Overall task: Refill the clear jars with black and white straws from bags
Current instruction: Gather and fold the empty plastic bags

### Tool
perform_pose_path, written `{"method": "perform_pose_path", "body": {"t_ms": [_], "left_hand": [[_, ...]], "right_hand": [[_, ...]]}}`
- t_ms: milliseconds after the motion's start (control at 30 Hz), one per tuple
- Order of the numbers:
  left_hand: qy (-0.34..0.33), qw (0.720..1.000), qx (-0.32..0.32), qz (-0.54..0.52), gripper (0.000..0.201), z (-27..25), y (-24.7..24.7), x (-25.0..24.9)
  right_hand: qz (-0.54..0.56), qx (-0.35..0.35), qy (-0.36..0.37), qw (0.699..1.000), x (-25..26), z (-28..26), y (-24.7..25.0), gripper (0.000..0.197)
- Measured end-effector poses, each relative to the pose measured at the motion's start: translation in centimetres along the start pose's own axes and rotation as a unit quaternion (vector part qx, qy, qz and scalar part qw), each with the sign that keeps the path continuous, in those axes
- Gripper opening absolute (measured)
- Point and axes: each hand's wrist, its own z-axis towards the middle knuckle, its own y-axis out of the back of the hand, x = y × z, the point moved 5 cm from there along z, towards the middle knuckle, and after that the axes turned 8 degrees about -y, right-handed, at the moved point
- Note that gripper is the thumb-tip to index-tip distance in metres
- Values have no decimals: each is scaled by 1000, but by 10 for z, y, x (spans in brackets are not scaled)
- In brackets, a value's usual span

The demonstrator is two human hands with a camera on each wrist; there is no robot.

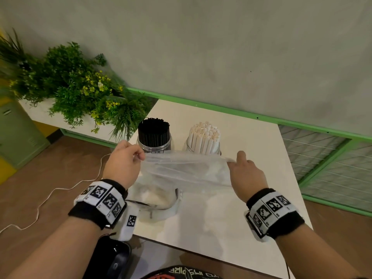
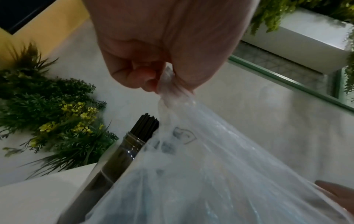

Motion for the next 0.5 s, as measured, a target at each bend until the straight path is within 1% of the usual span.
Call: {"method": "perform_pose_path", "body": {"t_ms": [67,100,133,167,200,233,267,300,333,367,400,433,500], "left_hand": [[-7,999,26,38,31,4,0,1],[-10,998,41,50,31,6,2,1],[-11,997,59,54,30,8,3,2],[-7,996,79,49,28,10,5,3],[1,995,97,27,26,12,7,5],[27,994,108,-20,24,12,9,9],[70,987,113,-90,22,11,12,12],[117,973,111,-167,20,10,14,16],[154,957,111,-221,19,10,15,21],[171,949,116,-236,19,11,14,25],[177,949,123,-229,19,12,13,28],[174,954,123,-209,19,13,12,32],[164,968,118,-148,19,18,11,37]], "right_hand": [[-23,5,-4,1000,-6,5,3,32],[-17,18,-1,1000,-11,9,3,32],[6,35,11,999,-15,12,3,30],[57,57,33,996,-18,16,3,27],[148,78,59,984,-20,18,4,22],[267,100,72,956,-25,18,8,18],[383,111,76,914,-30,18,12,17],[472,109,75,872,-36,18,16,20],[524,100,75,843,-41,19,18,21],[539,87,79,834,-45,19,21,20],[543,73,86,832,-47,20,21,18],[543,60,87,833,-47,21,22,18],[569,30,76,818,-47,24,26,19]]}}
